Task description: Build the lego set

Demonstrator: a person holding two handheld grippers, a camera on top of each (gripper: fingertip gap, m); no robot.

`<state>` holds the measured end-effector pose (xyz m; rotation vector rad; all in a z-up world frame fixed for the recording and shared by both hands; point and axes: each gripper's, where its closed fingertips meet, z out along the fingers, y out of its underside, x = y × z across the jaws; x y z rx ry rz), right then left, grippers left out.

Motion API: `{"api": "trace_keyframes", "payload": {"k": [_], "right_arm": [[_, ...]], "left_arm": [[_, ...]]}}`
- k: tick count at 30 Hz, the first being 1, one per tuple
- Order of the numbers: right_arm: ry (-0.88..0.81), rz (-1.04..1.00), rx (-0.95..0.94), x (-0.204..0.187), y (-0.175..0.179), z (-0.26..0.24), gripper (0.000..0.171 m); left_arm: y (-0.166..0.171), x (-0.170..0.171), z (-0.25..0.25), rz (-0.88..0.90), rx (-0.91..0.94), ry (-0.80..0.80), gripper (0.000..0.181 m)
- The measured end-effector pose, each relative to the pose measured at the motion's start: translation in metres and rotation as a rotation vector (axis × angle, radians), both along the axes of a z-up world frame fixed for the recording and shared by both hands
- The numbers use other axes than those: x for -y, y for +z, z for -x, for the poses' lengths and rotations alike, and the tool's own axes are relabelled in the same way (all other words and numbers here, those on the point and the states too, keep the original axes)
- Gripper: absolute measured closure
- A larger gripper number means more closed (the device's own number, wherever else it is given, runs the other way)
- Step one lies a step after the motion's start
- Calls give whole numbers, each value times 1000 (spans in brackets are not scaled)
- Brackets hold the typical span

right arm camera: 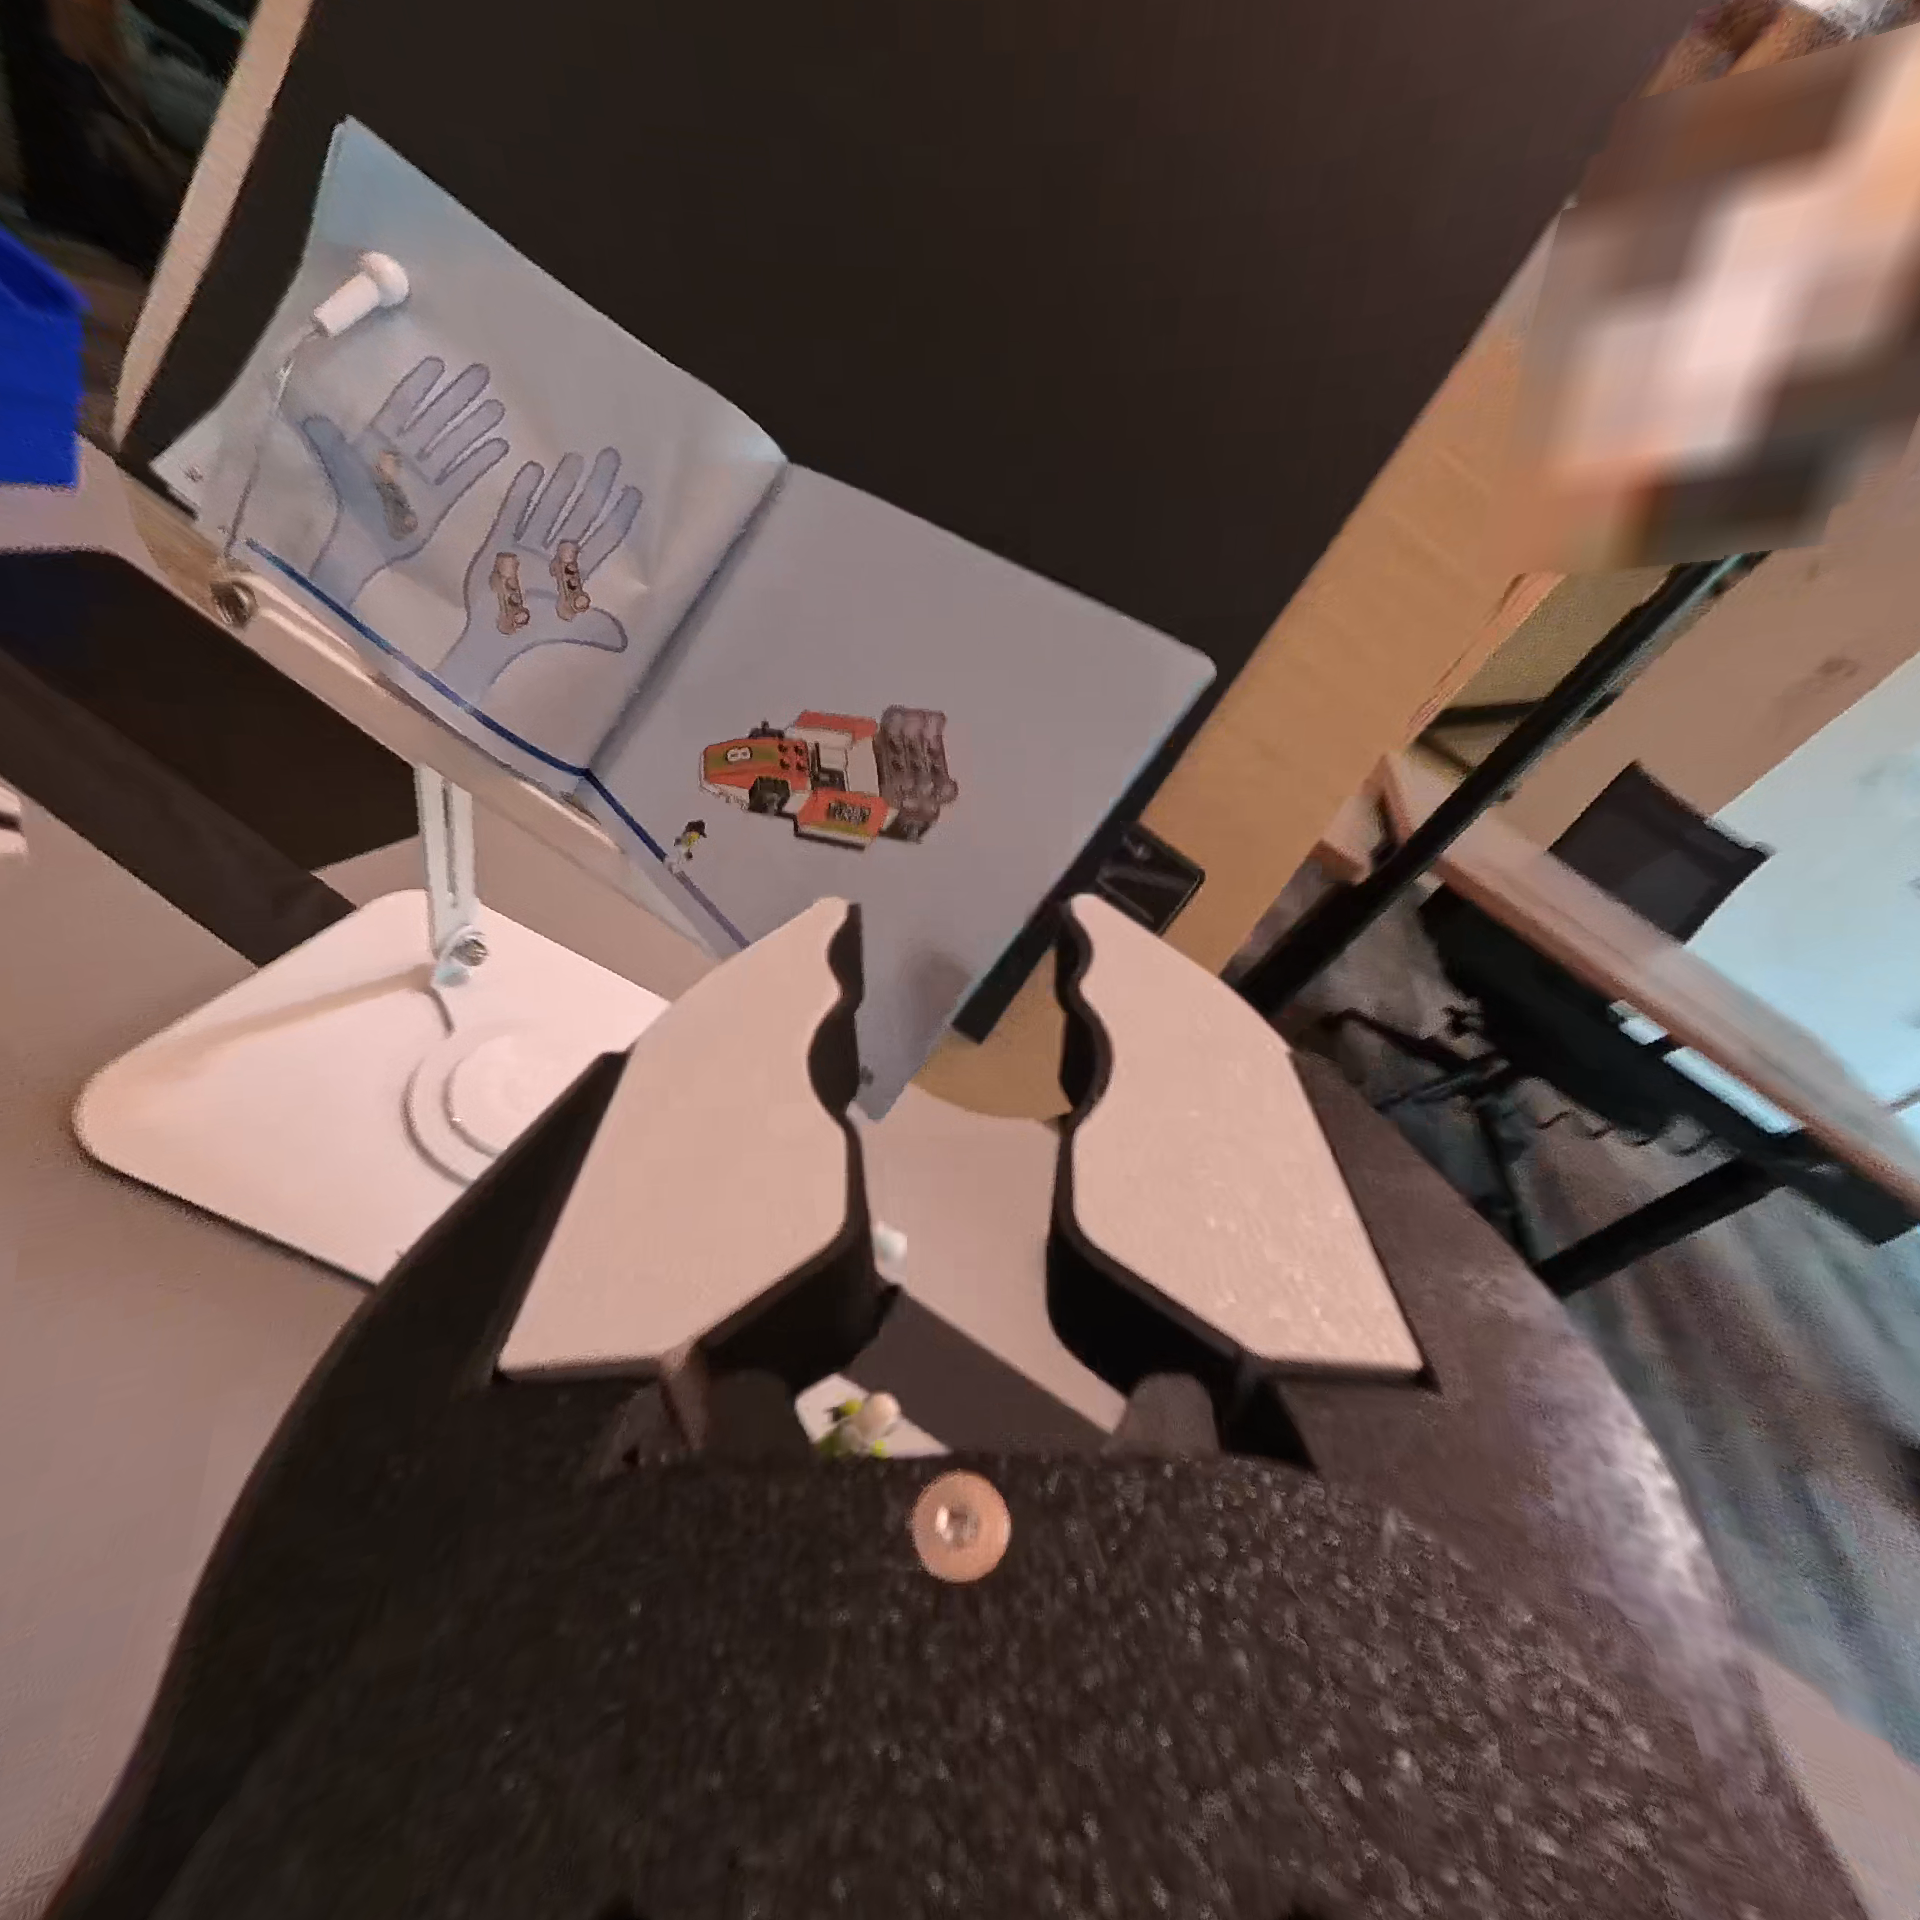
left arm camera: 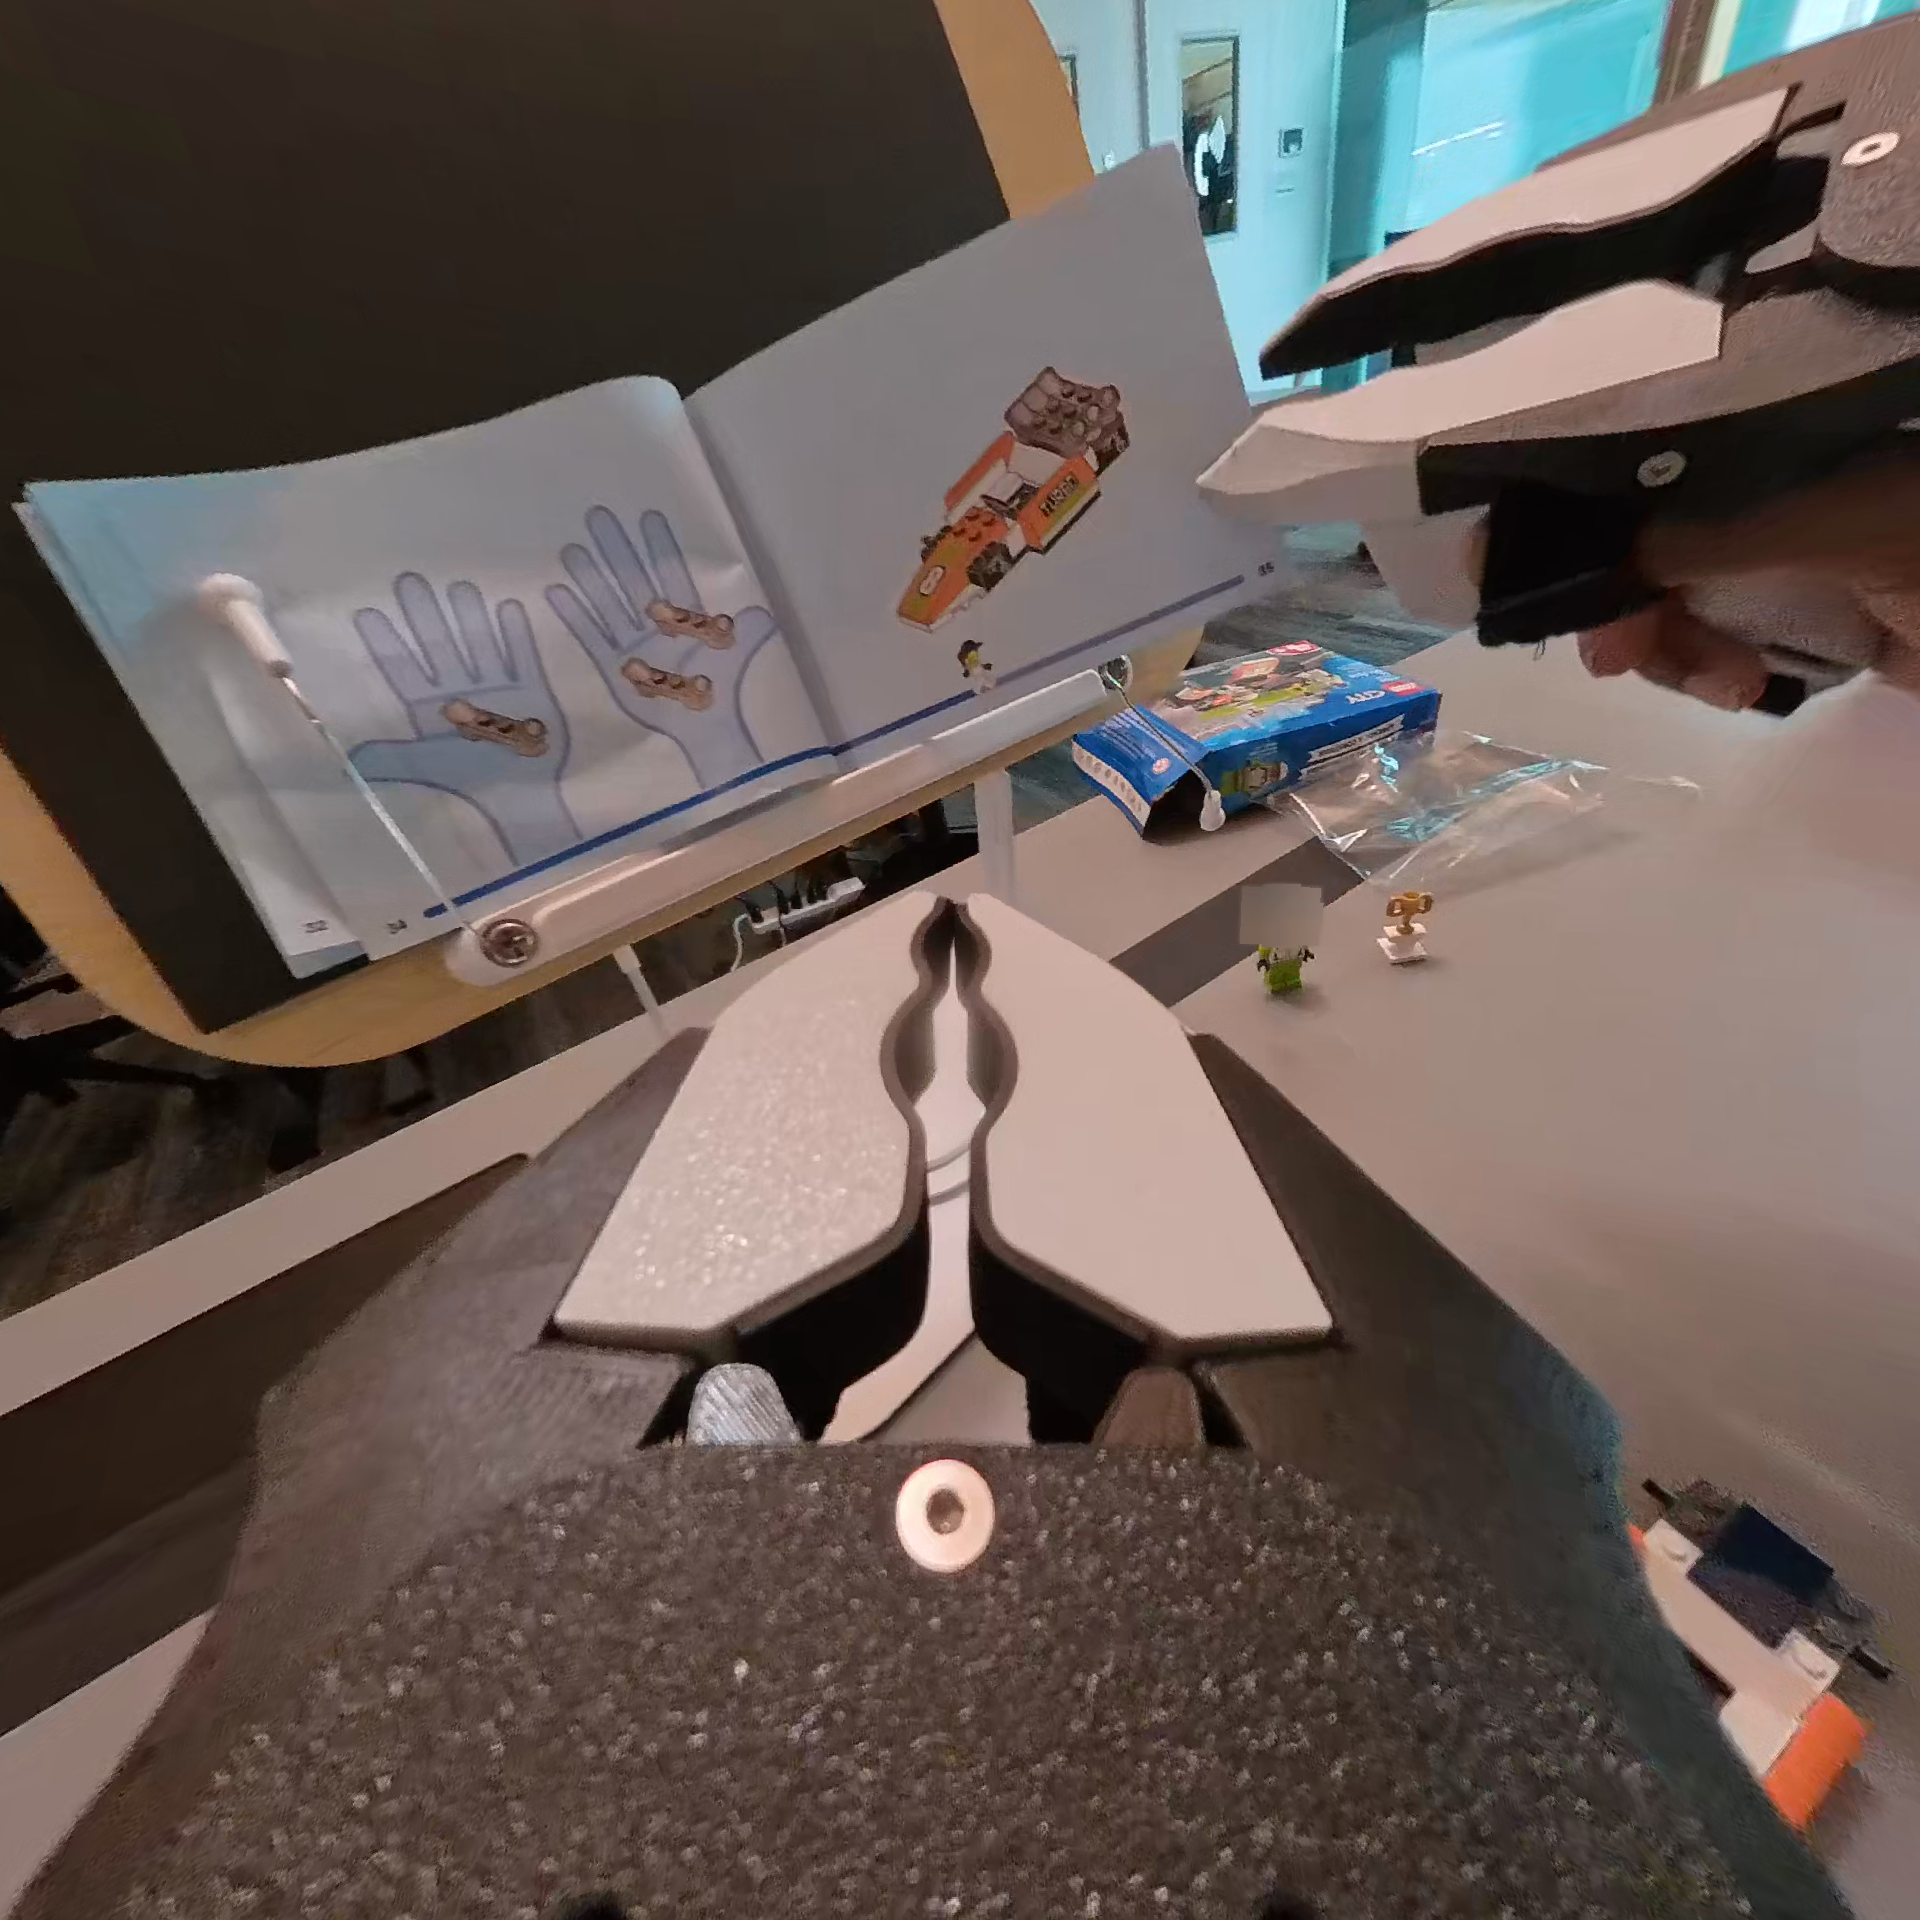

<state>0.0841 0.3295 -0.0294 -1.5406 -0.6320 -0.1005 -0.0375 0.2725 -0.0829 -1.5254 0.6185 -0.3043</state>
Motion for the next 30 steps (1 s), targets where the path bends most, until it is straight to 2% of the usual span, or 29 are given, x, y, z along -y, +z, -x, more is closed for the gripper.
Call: {"api": "trace_keyframes", "payload": {"k": [3, 5, 7, 9, 12, 18, 30], "right_arm": [[27, 64, -120, -5, -9, -6, 114], [82, 116, -191, -11, -11, -3, 113], [176, 177, -257, -17, -11, 6, 129], [235, 230, -282, -25, -12, 8, 163], [279, 240, -283, -41, -7, 1, 171], [276, 271, -212, -56, -20, -6, 163], [243, 268, -319, -45, -26, -32, 142]], "left_arm": [[-7, 0, -5, 15, 12, -19, 181], [-12, 0, -7, 26, 11, -28, 181], [-14, 1, -8, 28, 6, -35, 181], [-15, 1, -5, 24, -2, -34, 181], [-15, 0, 2, 18, -9, -26, 181], [-17, -5, 11, 32, 4, -17, 181], [-17, -3, 10, 19, -16, -15, 181]]}}
